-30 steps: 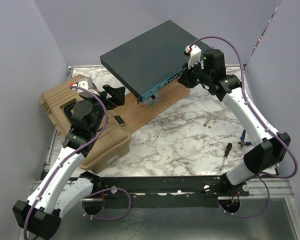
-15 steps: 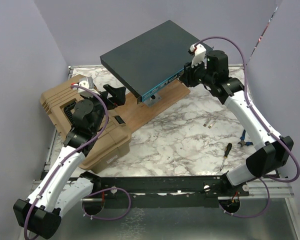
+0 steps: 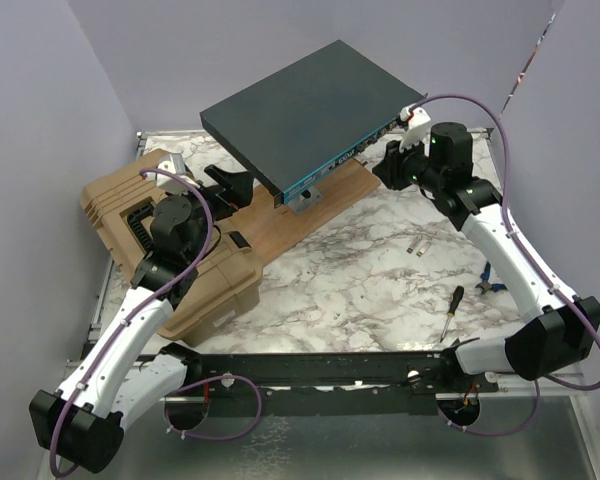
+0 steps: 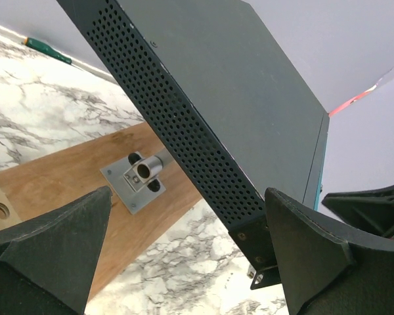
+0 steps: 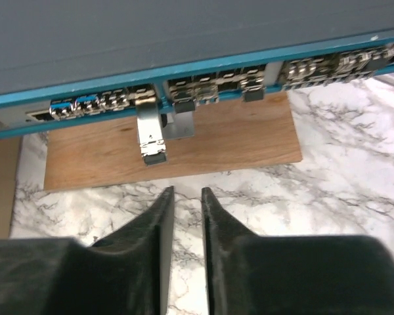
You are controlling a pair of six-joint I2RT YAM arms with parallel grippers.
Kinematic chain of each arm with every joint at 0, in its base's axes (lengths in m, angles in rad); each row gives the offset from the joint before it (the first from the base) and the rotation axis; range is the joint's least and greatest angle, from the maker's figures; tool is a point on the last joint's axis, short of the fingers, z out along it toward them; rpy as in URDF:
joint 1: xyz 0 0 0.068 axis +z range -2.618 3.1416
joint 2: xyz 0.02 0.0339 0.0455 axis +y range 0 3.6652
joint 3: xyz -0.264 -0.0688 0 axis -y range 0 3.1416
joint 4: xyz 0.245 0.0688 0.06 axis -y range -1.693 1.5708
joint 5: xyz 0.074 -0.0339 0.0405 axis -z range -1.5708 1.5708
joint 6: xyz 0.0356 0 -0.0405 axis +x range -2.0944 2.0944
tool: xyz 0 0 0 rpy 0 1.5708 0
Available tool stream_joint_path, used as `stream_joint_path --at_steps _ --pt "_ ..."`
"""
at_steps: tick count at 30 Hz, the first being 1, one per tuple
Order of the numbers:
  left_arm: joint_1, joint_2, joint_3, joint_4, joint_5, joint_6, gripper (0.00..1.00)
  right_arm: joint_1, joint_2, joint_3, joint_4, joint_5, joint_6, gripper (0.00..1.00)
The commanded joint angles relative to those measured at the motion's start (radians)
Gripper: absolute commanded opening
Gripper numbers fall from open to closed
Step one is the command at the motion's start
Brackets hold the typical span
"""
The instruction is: Insert the plug into the switch port
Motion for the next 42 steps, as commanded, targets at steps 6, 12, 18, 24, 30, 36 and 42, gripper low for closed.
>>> stream_joint_path --at_steps 6,12,18,24,30,36,42 --pt "-0.006 0.036 0.029 0.0 0.019 -0.109 0.99 -0.002 0.034 -0.001 0.063 -0.096 0.038 0.08" --pt "-0.005 0.049 0.03 0.01 0.026 -0.121 0.99 -0.002 0.07 0.028 0.068 -0.144 0.038 0.05" --pt "-0.005 0.071 0.036 0.024 0.03 -0.123 0.99 -0.002 0.105 0.072 0.069 -0.165 0.038 0.05" --pt "-0.006 0.098 0.045 0.044 0.037 -0.124 0.99 -0.002 0.158 0.143 0.042 -0.186 0.077 0.04" --pt "-0.005 0.115 0.048 0.066 0.037 -0.131 0.99 -0.002 0.217 0.22 -0.001 -0.201 0.109 0.04" --pt "-0.006 0.13 0.048 0.081 0.041 -0.148 0.99 -0.002 0.256 0.279 -0.03 -0.19 0.186 0.05" --pt "-0.006 0.148 0.049 0.092 0.054 -0.172 0.99 -0.002 0.259 0.275 -0.051 -0.137 0.252 0.05"
